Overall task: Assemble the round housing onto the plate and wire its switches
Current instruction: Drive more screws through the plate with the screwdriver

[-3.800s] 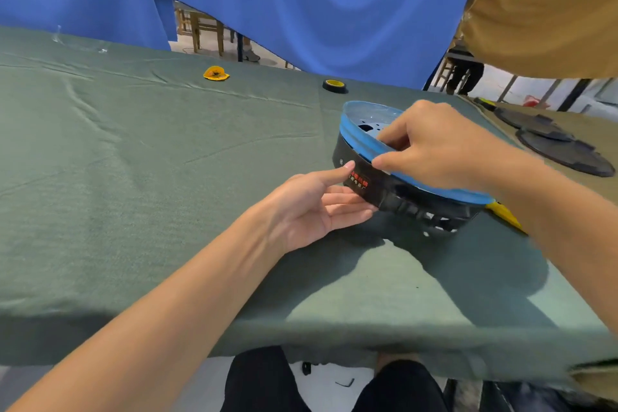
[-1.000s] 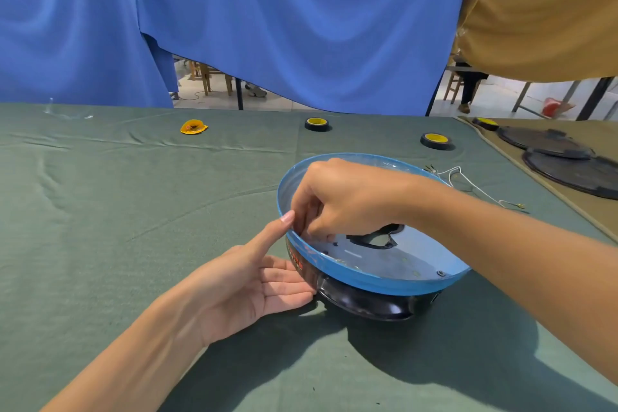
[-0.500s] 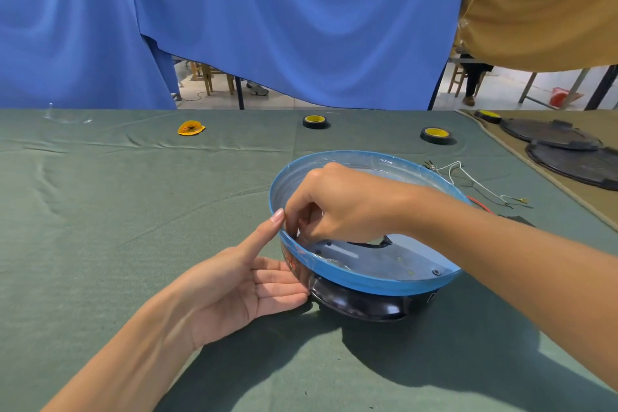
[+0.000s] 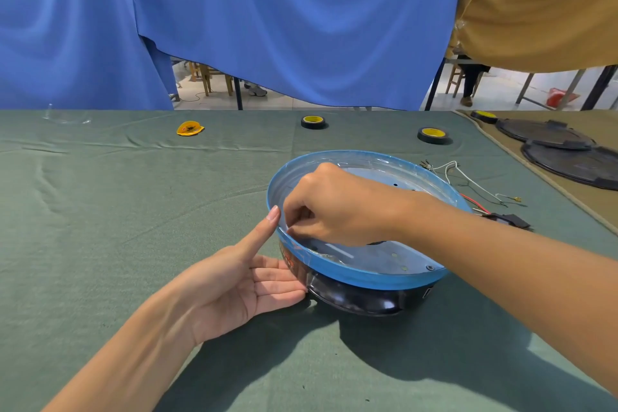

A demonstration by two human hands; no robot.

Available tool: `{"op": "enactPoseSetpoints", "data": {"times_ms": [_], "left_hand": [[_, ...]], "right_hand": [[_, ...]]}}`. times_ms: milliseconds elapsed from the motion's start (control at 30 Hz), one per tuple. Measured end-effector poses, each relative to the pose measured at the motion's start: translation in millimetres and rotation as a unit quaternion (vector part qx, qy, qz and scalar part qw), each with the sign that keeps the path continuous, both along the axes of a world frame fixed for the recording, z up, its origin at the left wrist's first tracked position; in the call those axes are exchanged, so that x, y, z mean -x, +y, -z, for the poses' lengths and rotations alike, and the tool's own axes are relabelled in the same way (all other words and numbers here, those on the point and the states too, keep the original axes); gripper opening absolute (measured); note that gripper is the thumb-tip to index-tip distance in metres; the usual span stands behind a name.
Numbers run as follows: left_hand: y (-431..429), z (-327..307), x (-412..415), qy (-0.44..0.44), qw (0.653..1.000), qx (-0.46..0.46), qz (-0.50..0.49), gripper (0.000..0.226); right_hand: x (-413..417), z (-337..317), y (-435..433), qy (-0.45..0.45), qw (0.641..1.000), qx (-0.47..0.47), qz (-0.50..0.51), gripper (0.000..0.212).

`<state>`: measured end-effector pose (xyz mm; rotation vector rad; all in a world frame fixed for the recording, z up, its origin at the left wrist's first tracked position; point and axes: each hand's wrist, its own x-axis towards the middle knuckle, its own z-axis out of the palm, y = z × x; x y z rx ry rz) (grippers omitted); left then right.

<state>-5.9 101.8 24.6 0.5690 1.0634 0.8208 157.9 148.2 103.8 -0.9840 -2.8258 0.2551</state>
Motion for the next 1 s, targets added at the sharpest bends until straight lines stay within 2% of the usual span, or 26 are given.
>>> {"op": "enactPoseSetpoints", "data": {"times_ms": [67,167,233,367,567,733,800,867,1000], "left_hand": [[-0.2,0.4,0.4,-0.003,1.000,0.000,-0.001,0.096],[-0.4,0.9,0.8,-0.009,1.000,-0.002,0.002,0.092],[-0.1,1.6,1.5,-0.009,1.000,-0.002,0.002,0.090],[0.9,2.2,2.5,-0.005,1.000,0.001,0.008,0.094],[1.4,2.9,2.9,-0.008,1.000,-0.004,0.014,0.089],[1.3,3.9,3.7,-0.006,1.000,-0.010,0.012,0.088],[1.3,4.1,3.9,-0.006,1.000,-0.011,0.015,0.088],[1.4,4.2,4.3,-0.006,1.000,-0.010,0.016,0.089],[1.9,4.6,4.3,-0.009,1.000,-0.011,0.013,0.087]], "right_hand": [[-0.6,1.6,2.3,-0.003,1.000,-0.009,0.006,0.021],[-6.1,-2.6,4.8,0.008,0.999,0.035,0.001,0.007],[-6.3,-2.0,4.1,0.012,0.999,0.045,-0.008,0.011],[-3.2,3.3,5.8,0.001,1.000,0.013,-0.006,0.006],[-6.1,-0.7,3.8,0.004,0.999,0.018,-0.034,0.015],[-0.9,3.7,2.3,-0.079,0.993,-0.064,-0.066,0.020],[-1.2,4.9,0.7,-0.086,0.989,-0.094,-0.077,0.027],[-2.9,3.7,0.2,-0.083,0.990,-0.093,-0.067,0.031],[-7.1,-0.2,2.1,-0.048,0.996,-0.037,-0.071,0.019]]}}
